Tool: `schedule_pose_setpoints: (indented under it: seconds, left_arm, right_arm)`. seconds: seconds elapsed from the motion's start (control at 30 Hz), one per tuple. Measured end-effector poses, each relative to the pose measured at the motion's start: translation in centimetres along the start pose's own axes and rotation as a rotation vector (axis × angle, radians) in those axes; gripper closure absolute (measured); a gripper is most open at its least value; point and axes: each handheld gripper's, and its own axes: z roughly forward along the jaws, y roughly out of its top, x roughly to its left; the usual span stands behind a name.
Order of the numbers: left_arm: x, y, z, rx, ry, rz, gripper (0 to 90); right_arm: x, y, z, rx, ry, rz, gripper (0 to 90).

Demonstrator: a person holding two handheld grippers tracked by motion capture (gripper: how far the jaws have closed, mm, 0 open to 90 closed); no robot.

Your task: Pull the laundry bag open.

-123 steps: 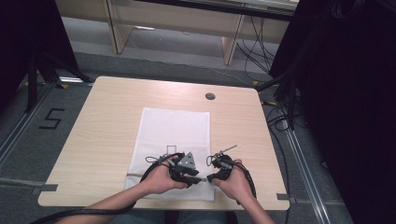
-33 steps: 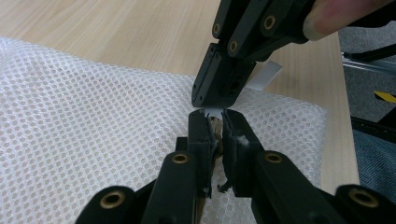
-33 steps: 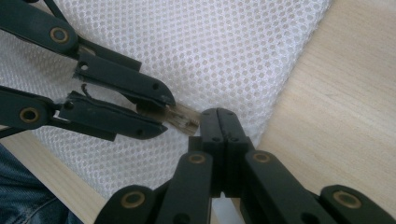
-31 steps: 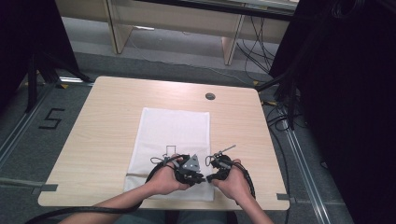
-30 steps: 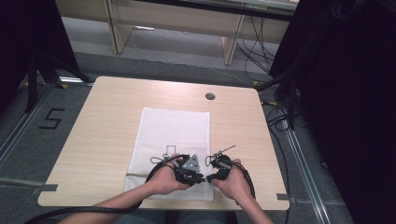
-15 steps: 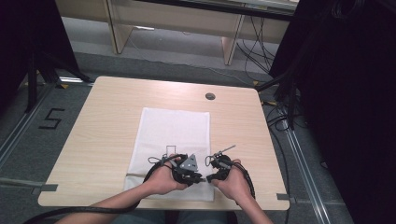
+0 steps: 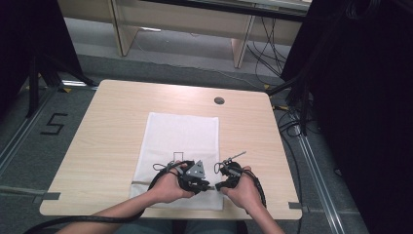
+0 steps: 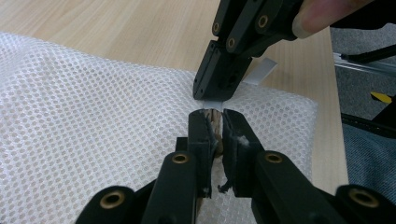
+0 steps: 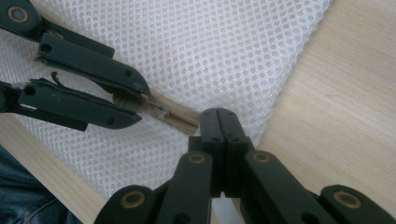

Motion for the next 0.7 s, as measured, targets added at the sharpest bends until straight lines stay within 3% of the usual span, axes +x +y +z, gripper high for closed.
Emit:
schedule_pose_setpoints:
  seconds: [0.7]
  left_arm:
    - [0.06, -0.08, -0.73, 0.003, 0.006, 0.007, 81.7]
  right_arm:
    - [0.08, -0.01, -0.02, 0.002, -0.002, 0.006, 90.0]
